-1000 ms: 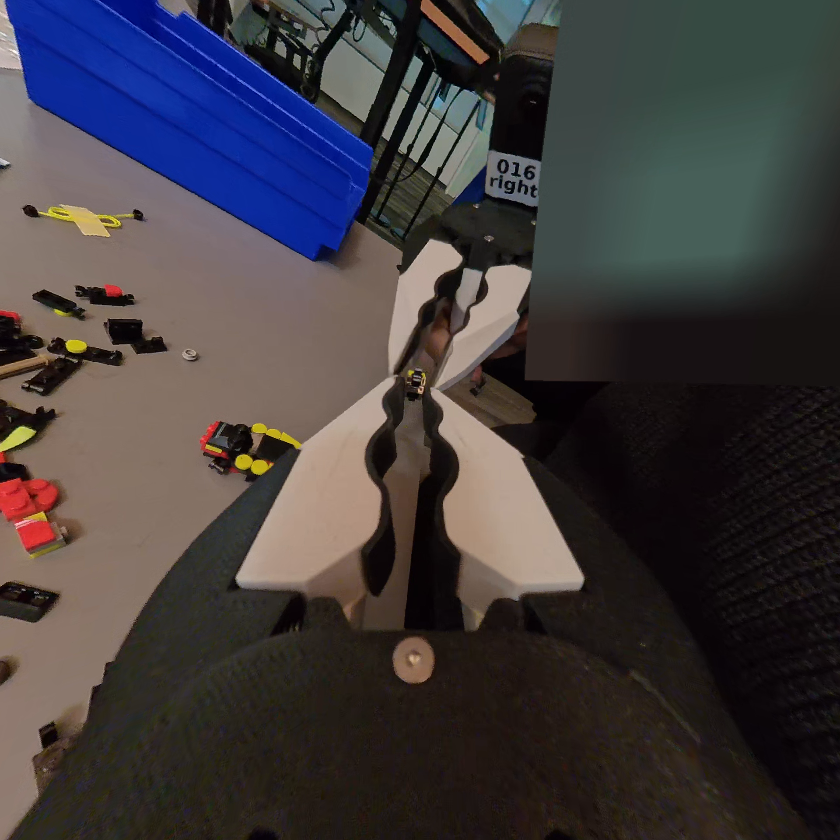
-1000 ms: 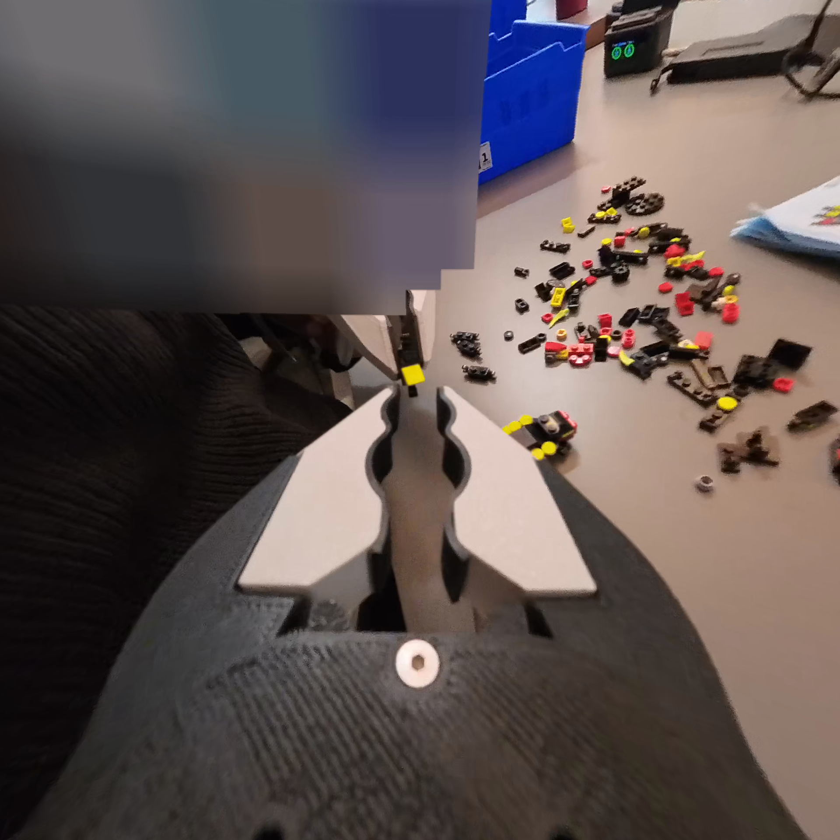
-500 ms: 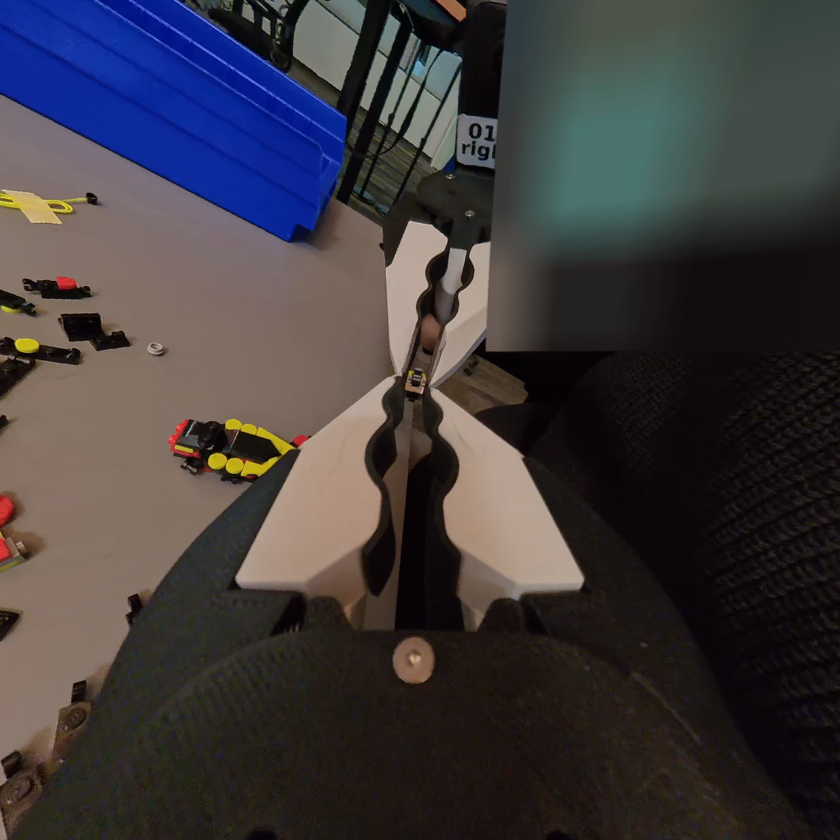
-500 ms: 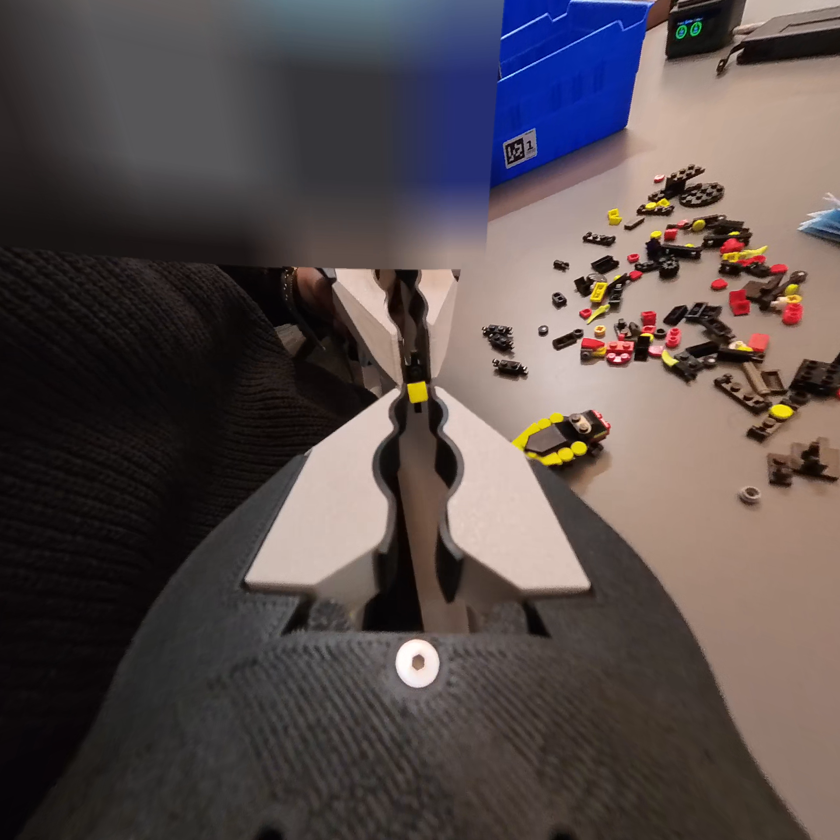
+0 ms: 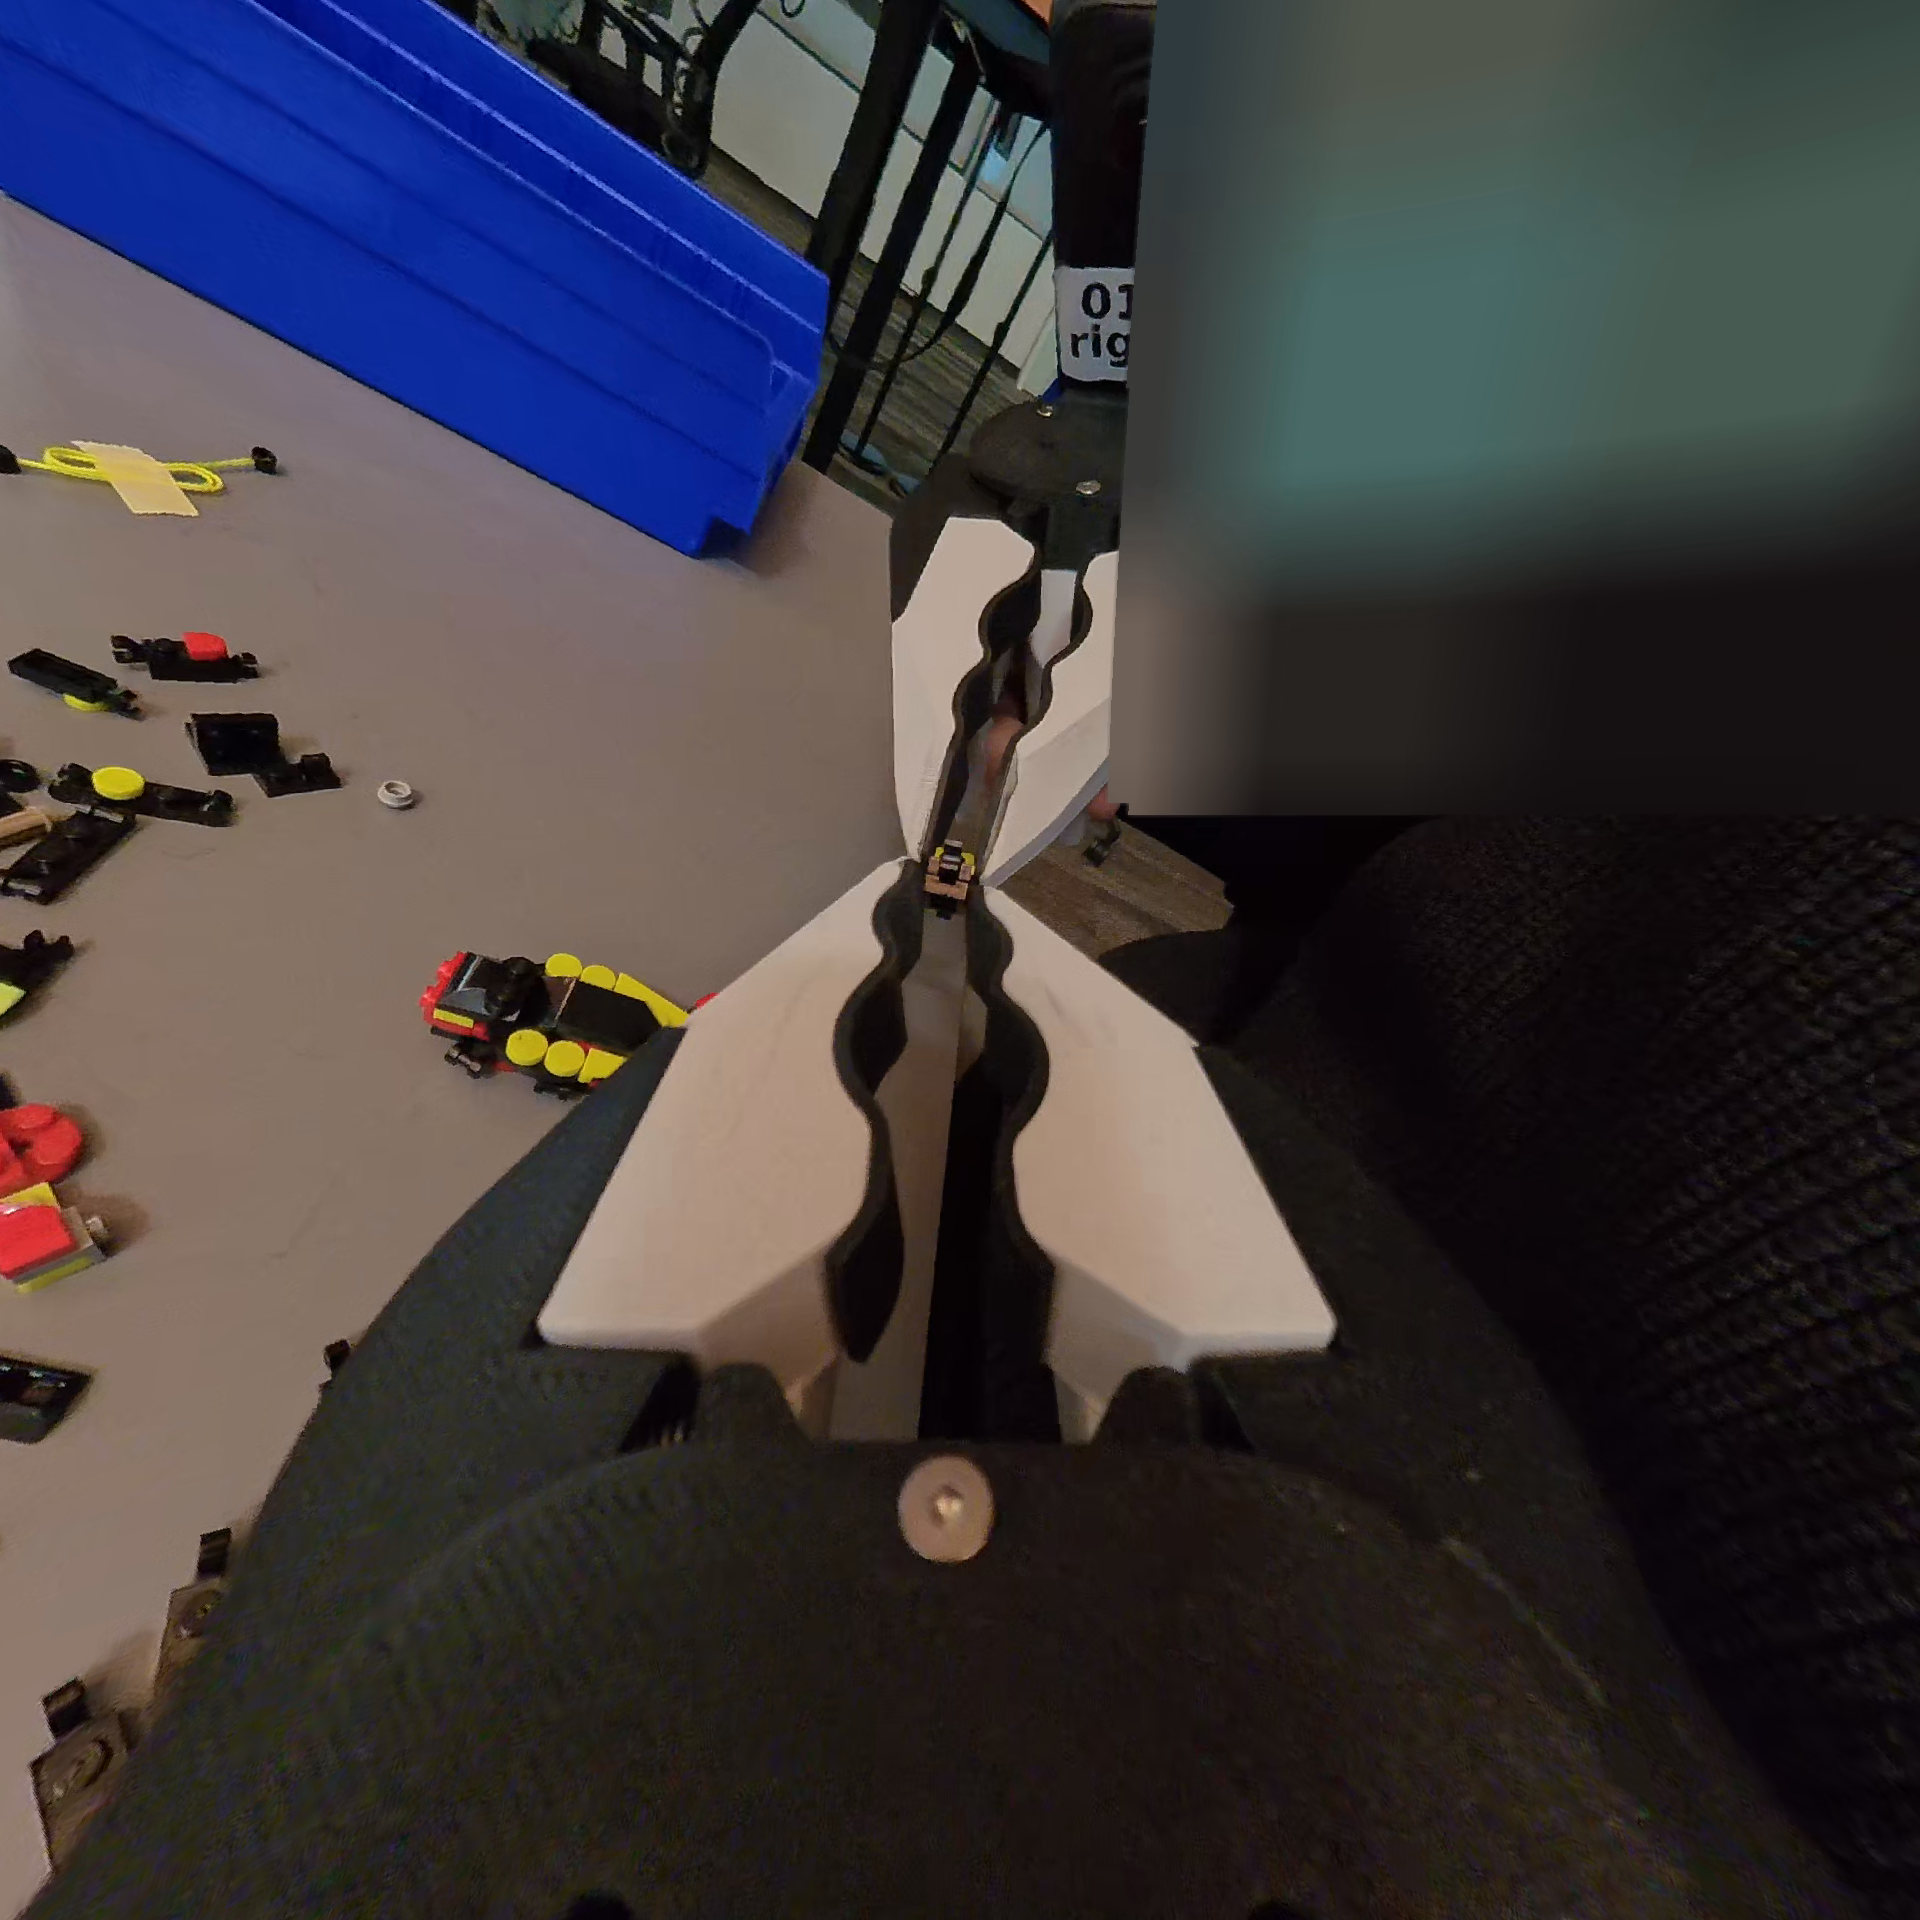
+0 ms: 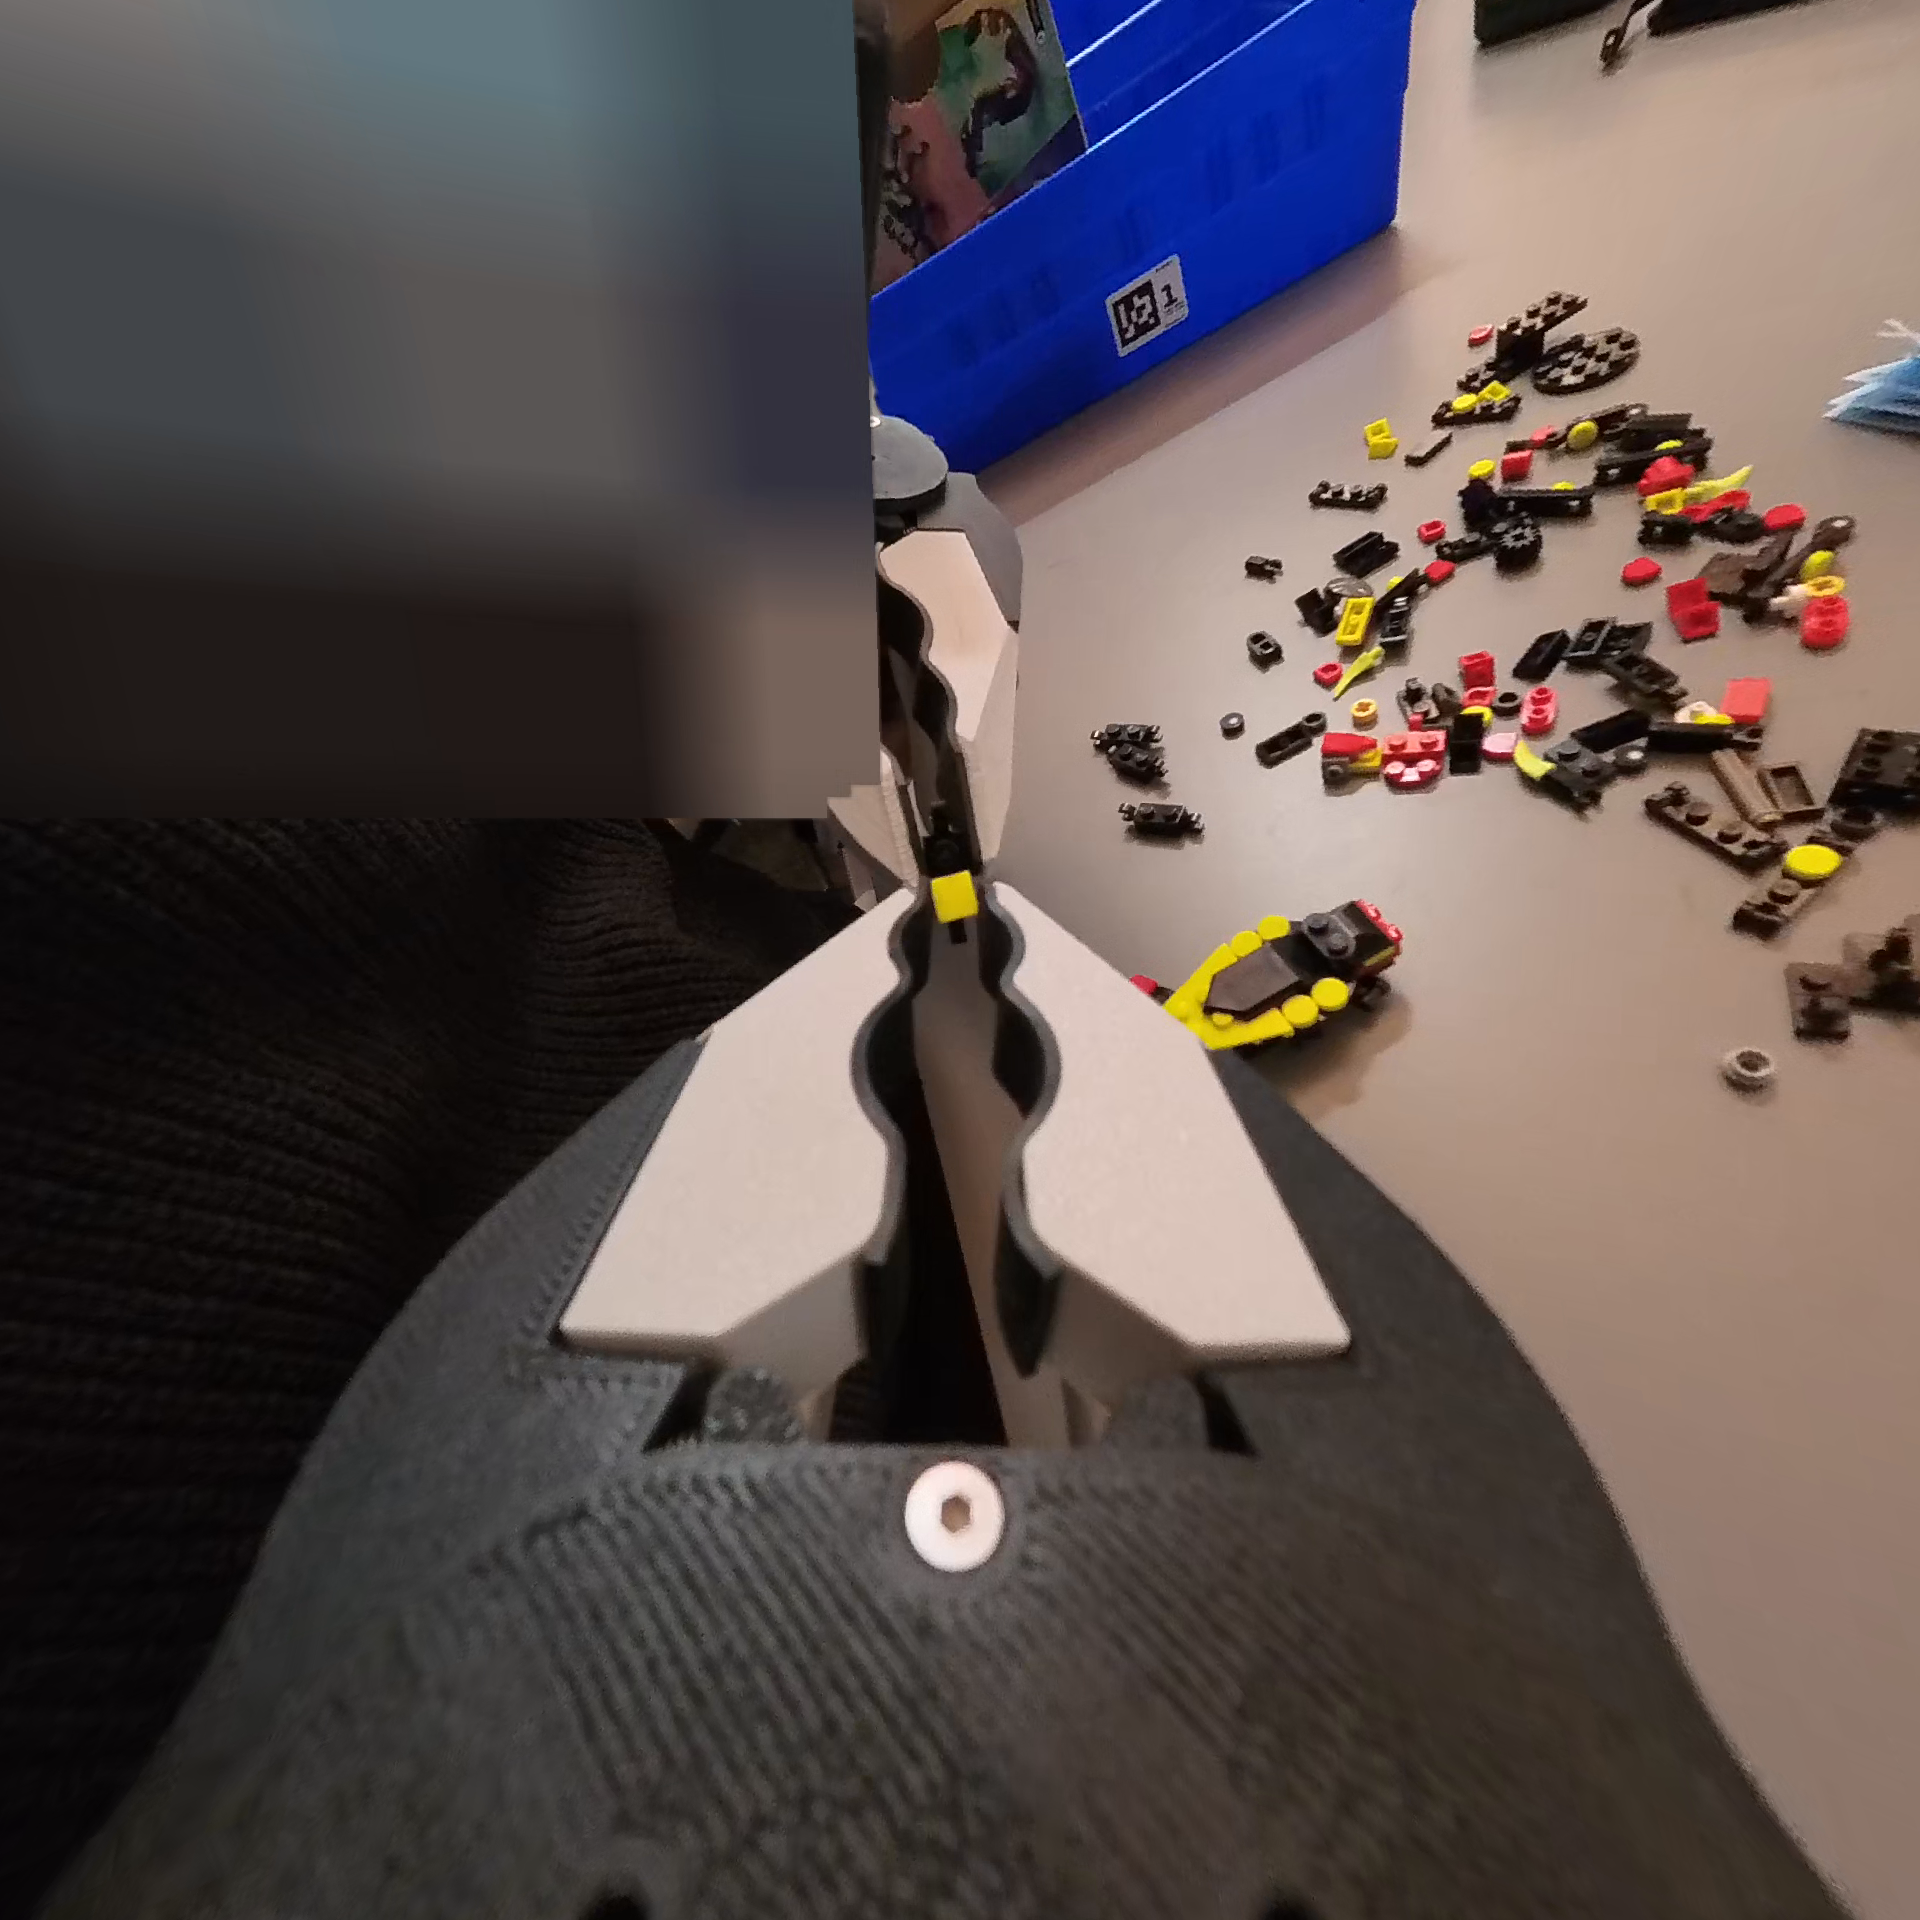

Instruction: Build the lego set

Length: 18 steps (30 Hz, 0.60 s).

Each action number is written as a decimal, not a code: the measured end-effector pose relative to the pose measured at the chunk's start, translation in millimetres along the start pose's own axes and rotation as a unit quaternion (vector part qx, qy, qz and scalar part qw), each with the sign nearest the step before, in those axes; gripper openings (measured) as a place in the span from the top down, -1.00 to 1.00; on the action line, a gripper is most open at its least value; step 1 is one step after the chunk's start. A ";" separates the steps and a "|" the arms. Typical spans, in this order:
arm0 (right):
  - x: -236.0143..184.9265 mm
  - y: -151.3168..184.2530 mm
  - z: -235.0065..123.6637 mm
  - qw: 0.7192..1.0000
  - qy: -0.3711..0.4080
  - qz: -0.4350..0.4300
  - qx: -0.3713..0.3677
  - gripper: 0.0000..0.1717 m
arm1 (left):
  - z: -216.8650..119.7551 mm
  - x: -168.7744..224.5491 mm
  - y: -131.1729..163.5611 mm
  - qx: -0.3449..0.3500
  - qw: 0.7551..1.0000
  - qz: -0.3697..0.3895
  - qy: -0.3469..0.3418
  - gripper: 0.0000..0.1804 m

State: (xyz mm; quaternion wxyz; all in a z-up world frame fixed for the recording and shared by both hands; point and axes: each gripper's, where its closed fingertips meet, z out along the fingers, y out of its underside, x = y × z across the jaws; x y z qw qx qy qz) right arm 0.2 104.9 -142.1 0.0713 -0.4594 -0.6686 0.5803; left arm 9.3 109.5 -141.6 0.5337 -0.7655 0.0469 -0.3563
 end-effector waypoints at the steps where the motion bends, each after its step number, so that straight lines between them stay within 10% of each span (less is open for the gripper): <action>1: 0.4 -0.1 0.1 1.000 0.001 0.004 0.000 0.92 | 0.0 -0.4 0.0 0.000 1.000 0.002 -0.002 0.95; 18: 2.9 -2.0 0.6 1.000 0.002 0.026 0.009 0.93 | -0.9 -2.6 -1.7 0.006 1.000 0.000 -0.008 0.95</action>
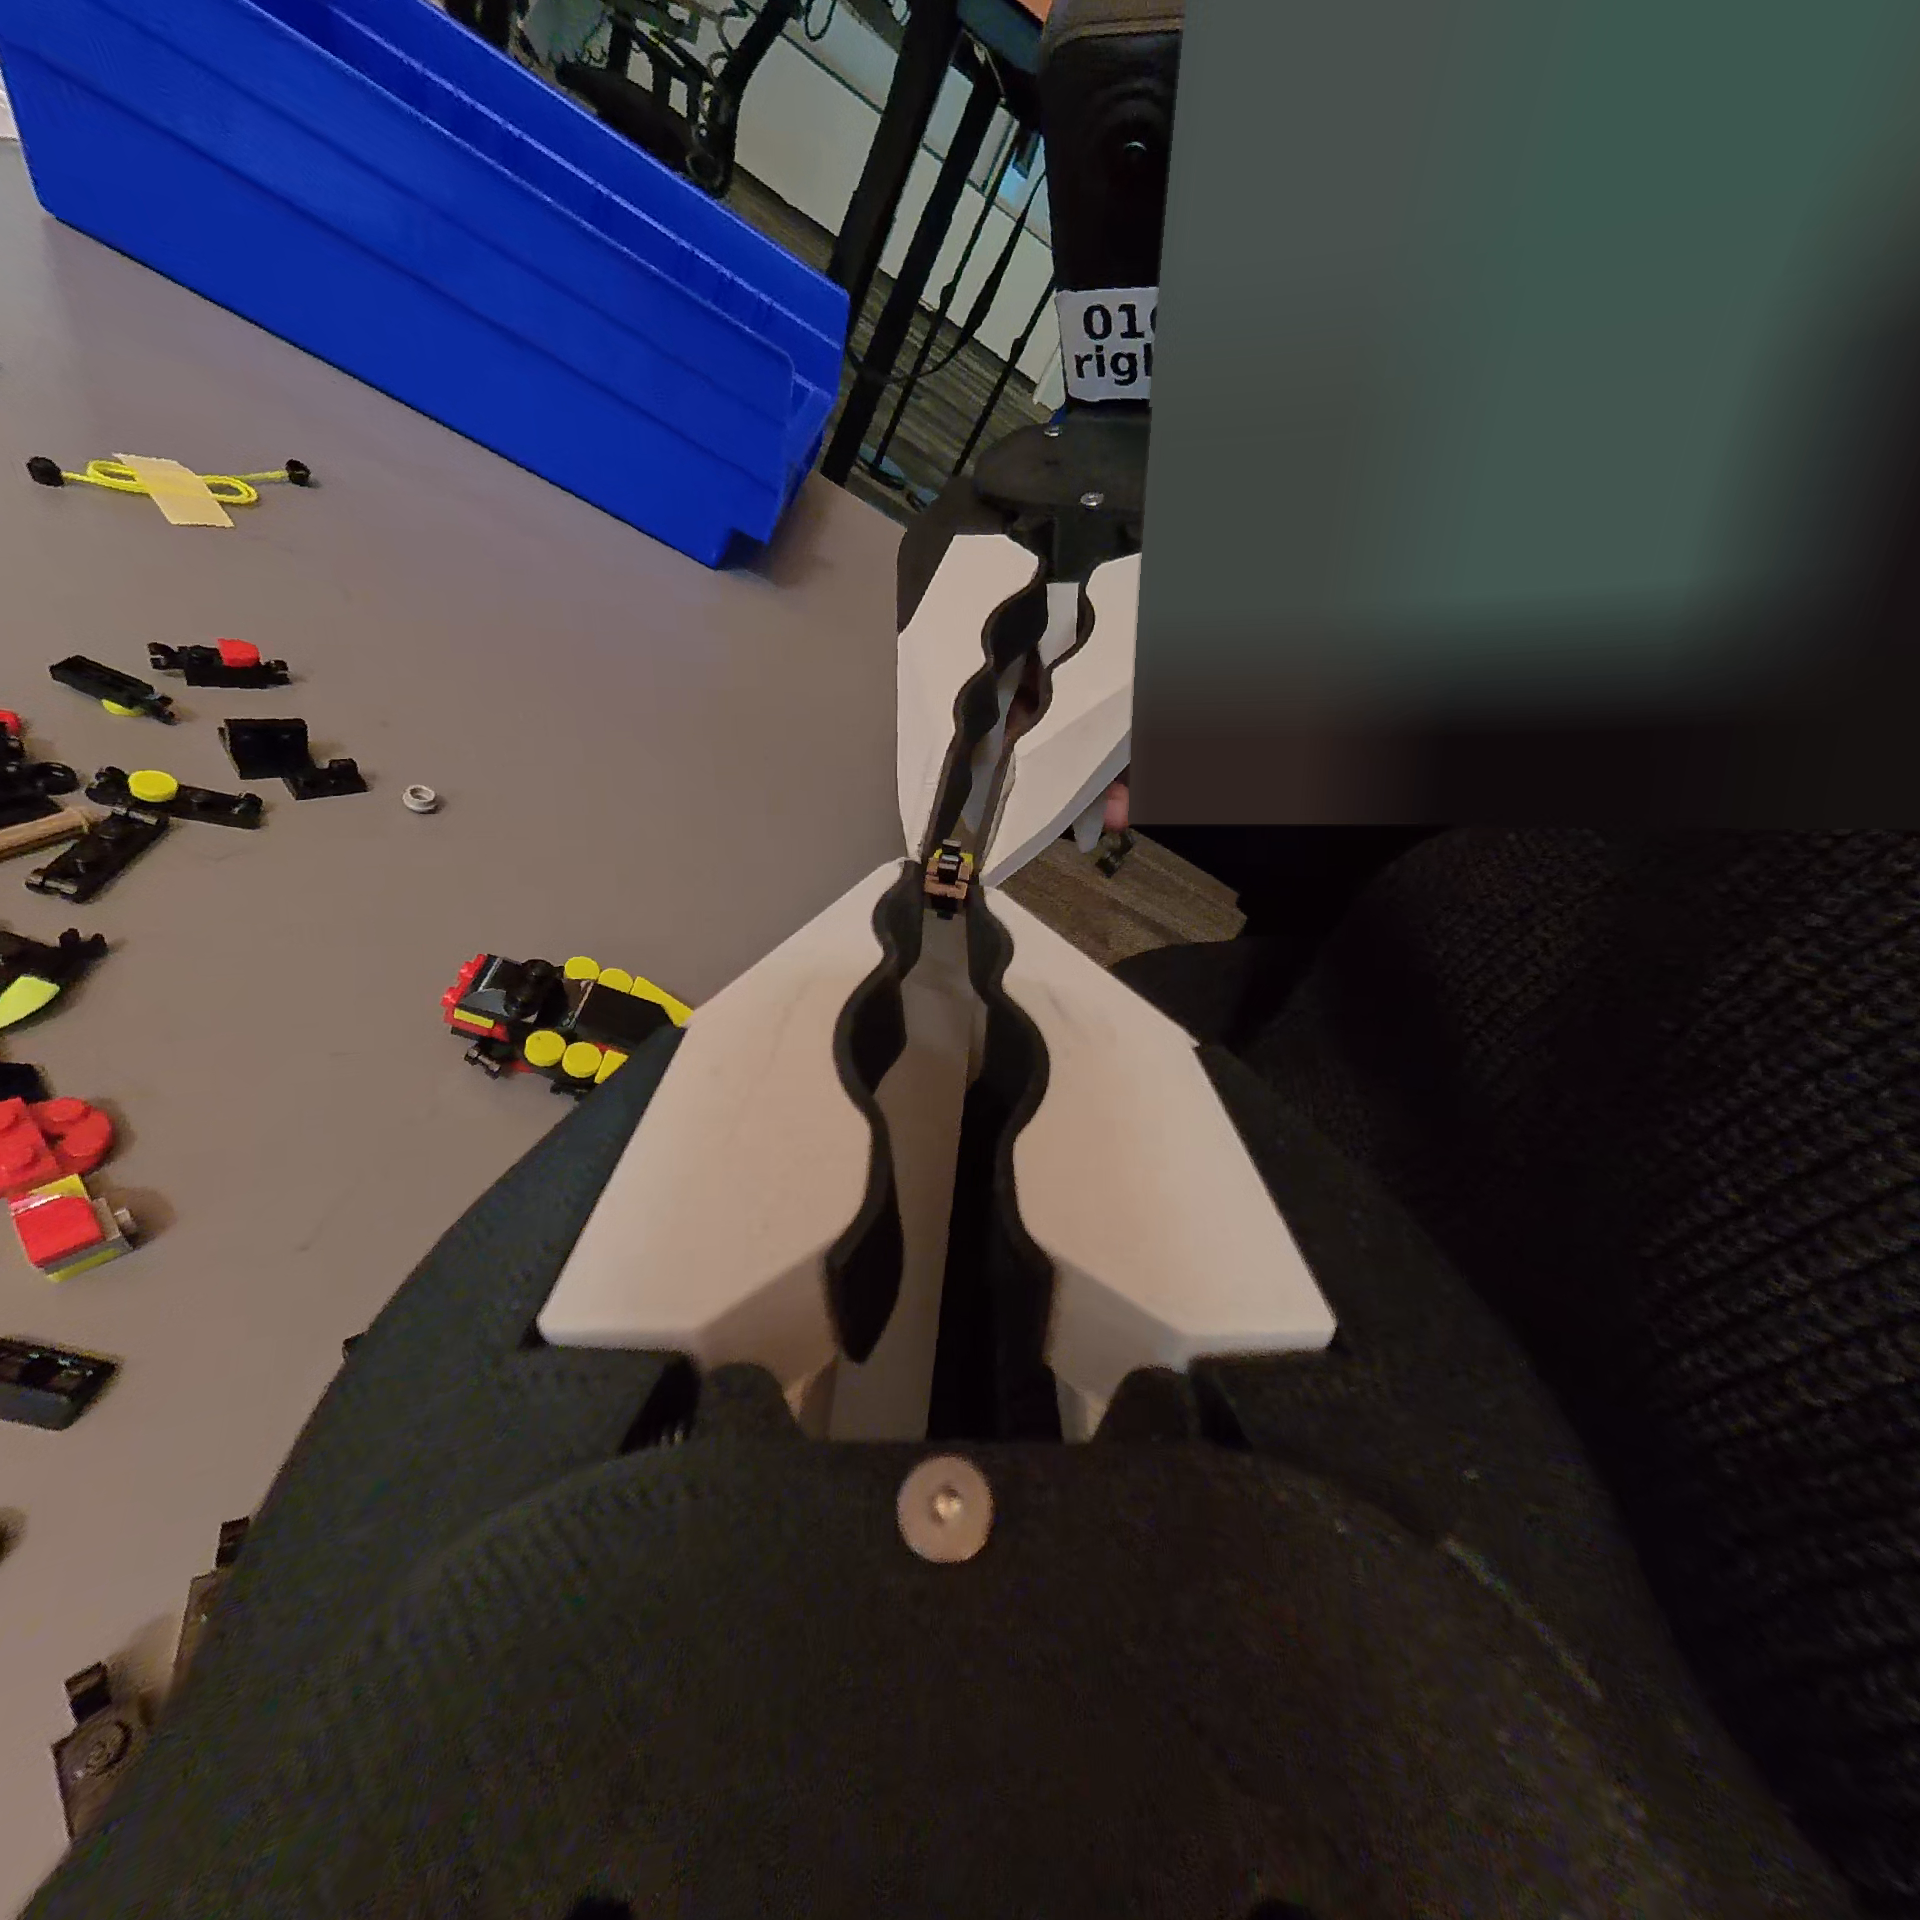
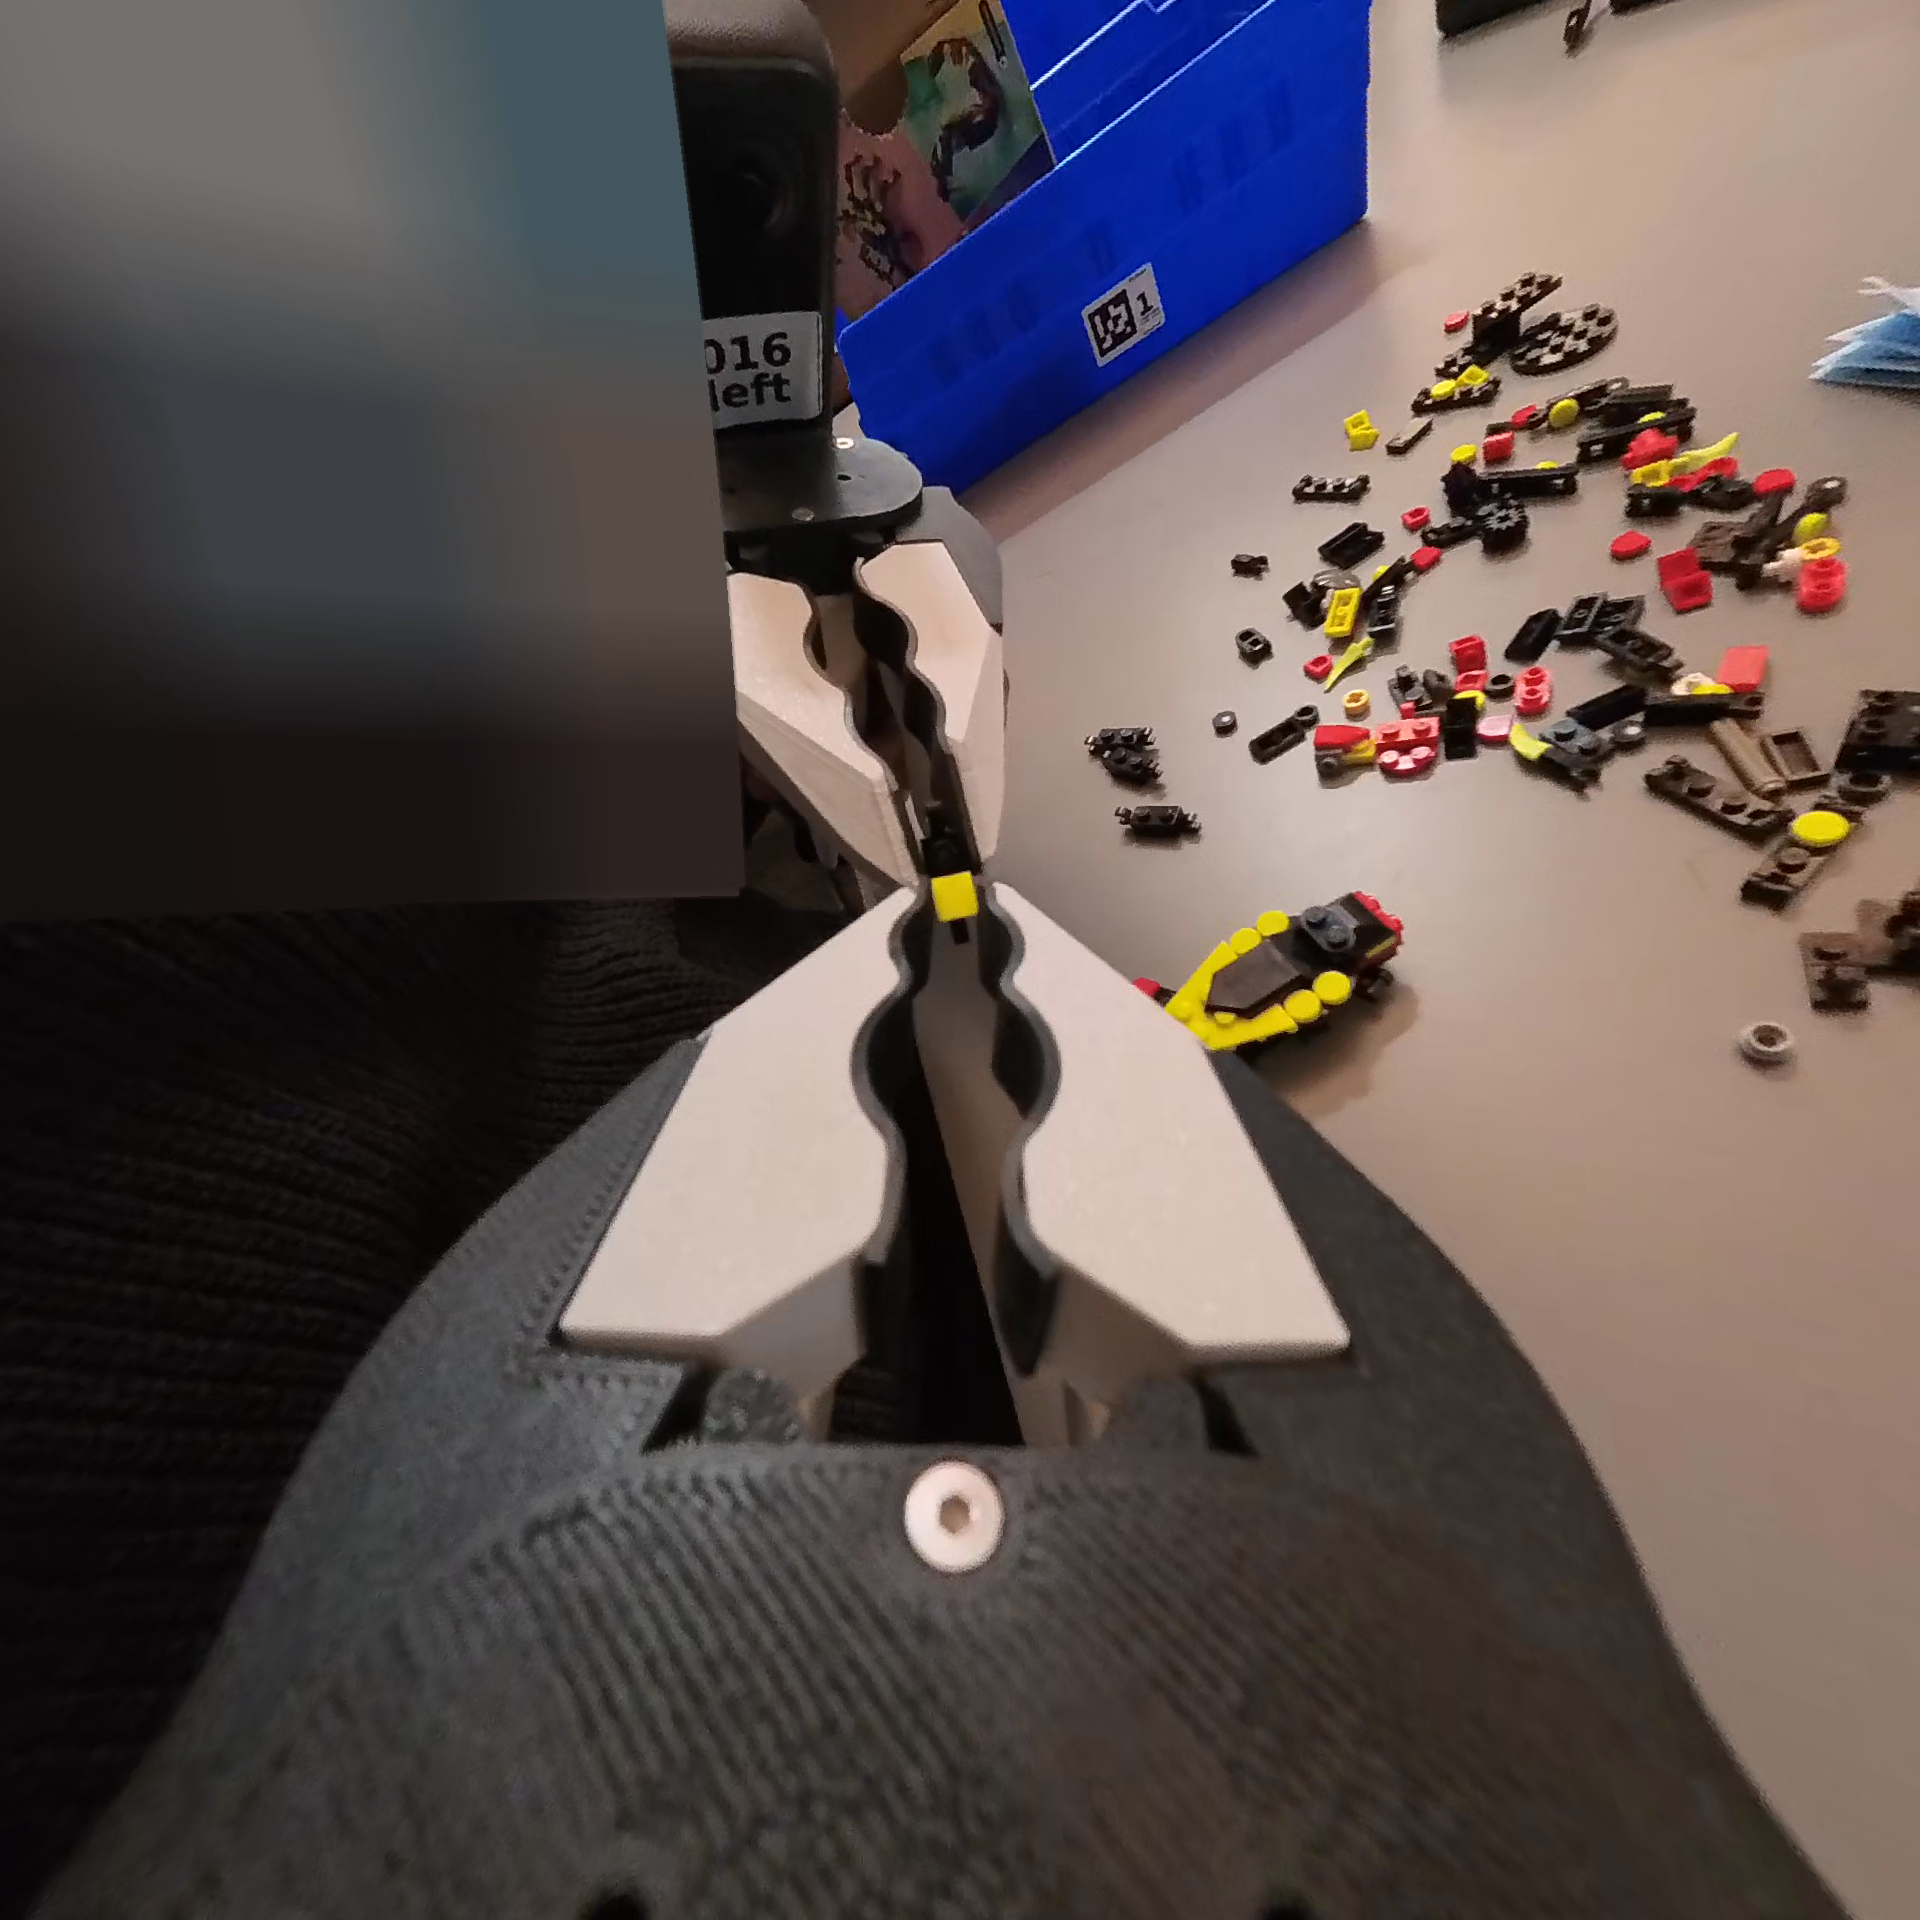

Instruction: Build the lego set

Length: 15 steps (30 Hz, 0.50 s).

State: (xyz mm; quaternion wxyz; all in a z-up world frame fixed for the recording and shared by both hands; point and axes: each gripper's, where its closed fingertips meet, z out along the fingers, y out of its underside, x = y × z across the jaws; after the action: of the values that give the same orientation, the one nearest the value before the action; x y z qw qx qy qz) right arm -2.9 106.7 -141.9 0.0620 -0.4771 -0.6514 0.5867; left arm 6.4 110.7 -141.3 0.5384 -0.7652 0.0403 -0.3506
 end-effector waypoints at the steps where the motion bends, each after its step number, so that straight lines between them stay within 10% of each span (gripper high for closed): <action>1: 0.1 -0.2 -0.1 1.000 -0.001 -0.001 0.001 0.93 | 0.0 -0.2 -0.3 0.001 1.000 -0.002 0.000 0.94; 9: 48.5 16.1 -26.9 0.990 0.116 -0.065 -0.056 0.93 | -2.8 -18.5 -3.2 0.017 0.998 -0.048 -0.033 0.51; 15: 120.5 64.6 -68.3 0.916 0.292 -0.150 -0.229 0.92 | -4.0 -18.8 -2.8 0.016 0.998 -0.061 -0.027 0.49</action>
State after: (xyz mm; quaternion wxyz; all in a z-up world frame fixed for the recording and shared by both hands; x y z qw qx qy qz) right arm 11.6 229.2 -232.1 0.2258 -0.5249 -0.7849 0.2396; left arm -10.9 117.0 -147.4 0.5292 -0.7668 -0.0262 -0.3624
